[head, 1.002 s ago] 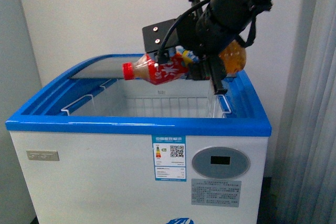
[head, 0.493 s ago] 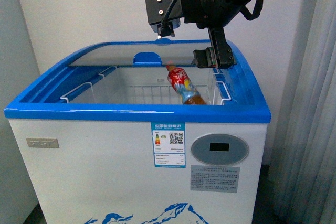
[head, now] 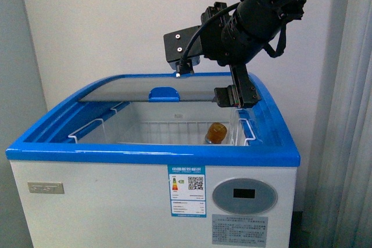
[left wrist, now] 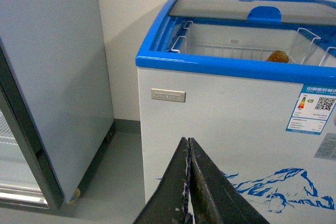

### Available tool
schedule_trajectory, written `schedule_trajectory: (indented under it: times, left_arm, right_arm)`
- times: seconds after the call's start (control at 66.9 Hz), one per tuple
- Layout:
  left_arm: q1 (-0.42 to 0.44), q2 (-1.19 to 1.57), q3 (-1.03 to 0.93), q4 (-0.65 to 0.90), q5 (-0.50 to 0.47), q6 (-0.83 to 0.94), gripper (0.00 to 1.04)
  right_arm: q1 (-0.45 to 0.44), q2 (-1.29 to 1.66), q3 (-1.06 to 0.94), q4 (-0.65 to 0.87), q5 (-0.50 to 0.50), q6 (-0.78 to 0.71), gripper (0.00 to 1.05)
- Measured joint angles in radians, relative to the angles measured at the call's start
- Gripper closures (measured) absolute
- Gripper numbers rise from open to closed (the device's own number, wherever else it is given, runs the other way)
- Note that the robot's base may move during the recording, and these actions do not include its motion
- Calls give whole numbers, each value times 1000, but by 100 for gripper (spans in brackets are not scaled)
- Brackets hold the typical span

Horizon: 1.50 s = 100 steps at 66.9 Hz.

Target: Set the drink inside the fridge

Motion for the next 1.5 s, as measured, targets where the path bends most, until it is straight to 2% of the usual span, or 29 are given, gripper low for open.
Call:
schedule_trajectory:
  times: [0.045, 0.09, 0.15, 0.209, 0.284, 0.299, 0.389, 0.478, 0.628, 0.748, 0.912, 1.106, 1.241, 1.495]
  left_arm:
    - [0, -15, 0, -15, 0, 0, 102]
    - [0, -64, 0, -87, 1, 1, 102]
    - [0, -153, 0, -173, 1, 2, 102]
    - [0, -175, 0, -183, 0, 2, 102]
    - [0, -178, 0, -184, 0, 2, 102]
    - [0, -179, 0, -185, 0, 2, 102]
    - [0, -180, 0, -185, 0, 2, 102]
    - [0, -180, 0, -186, 0, 2, 102]
    - [0, -180, 0, -186, 0, 2, 102]
    - [0, -180, 0, -186, 0, 2, 102]
    - [0, -180, 0, -186, 0, 2, 102]
    - [0, -180, 0, -186, 0, 2, 102]
    - [0, -180, 0, -186, 0, 2, 102]
    - [0, -180, 0, -186, 0, 2, 102]
  right_arm:
    - [0, 0, 0, 0, 0, 0, 8]
    - [6, 0, -7, 23, 61, 68, 8]
    - [18, -2, -25, 106, 263, 389, 8]
    - [19, -3, -26, 114, 352, 727, 8]
    - [19, -7, -26, 109, 380, 1100, 8]
    - [19, -8, -26, 109, 385, 1215, 8]
    - [16, -13, -27, 109, 394, 1512, 8]
    - [13, -34, -41, 103, 400, 1677, 8]
    - [5, -100, -72, 89, 417, 1791, 8]
    - [-13, -162, -85, 89, 440, 1826, 8]
    - [-17, -240, -140, 82, 492, 1835, 8]
    - [27, -365, -277, -3, 577, 1841, 8]
    - [50, -419, -331, -6, 584, 1839, 8]
    - [29, -405, -305, 52, 602, 1811, 8]
